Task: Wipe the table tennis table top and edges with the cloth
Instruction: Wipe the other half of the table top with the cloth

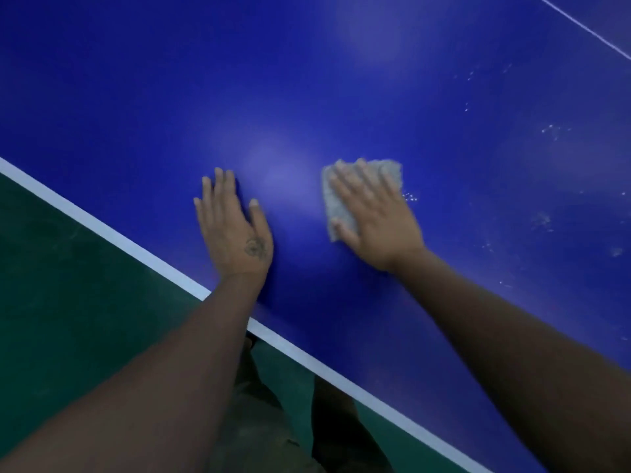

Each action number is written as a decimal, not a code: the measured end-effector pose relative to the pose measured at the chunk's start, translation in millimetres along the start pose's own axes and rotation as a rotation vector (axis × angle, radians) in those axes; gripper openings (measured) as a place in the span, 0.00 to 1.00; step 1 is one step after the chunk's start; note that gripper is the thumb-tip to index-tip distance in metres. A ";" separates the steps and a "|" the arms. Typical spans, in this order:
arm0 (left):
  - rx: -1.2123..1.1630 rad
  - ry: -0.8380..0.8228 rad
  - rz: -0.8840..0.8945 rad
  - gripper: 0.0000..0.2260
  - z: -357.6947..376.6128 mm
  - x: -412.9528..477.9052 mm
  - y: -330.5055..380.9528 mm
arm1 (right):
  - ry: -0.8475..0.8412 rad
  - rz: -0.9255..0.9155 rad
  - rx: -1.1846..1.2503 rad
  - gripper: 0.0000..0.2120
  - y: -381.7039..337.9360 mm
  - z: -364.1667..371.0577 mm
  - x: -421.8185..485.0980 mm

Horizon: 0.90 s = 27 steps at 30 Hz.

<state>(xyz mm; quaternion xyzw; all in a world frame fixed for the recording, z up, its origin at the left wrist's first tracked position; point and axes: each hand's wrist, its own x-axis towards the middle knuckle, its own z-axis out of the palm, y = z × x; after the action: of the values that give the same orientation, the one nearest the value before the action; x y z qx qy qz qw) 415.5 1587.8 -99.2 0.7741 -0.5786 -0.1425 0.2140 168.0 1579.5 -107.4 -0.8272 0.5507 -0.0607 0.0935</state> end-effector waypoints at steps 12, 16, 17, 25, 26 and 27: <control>0.355 0.032 -0.018 0.30 44.9 21.3 39.8 | 0.068 0.448 0.002 0.33 21.4 -14.1 36.4; 0.326 0.042 -0.020 0.30 43.2 21.3 35.5 | 0.059 0.303 0.041 0.34 -29.7 0.1 89.5; 0.321 0.047 -0.016 0.30 43.1 21.3 35.2 | 0.044 0.284 0.052 0.34 -32.3 2.3 100.5; 0.287 0.060 -0.028 0.29 41.8 22.8 35.6 | 0.042 0.365 -0.005 0.33 57.2 -12.9 40.5; 0.285 0.062 -0.028 0.29 41.8 22.9 35.4 | 0.041 0.426 -0.022 0.34 72.9 -16.5 21.8; 0.284 0.065 -0.029 0.29 41.8 22.6 35.5 | 0.043 0.488 -0.024 0.34 85.6 -20.2 3.8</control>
<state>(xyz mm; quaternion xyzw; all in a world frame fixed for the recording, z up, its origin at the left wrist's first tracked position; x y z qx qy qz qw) 372.8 1550.8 -117.2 0.8091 -0.5744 -0.0371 0.1187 88.3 1542.0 -106.6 -0.6693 0.7367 -0.0473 0.0840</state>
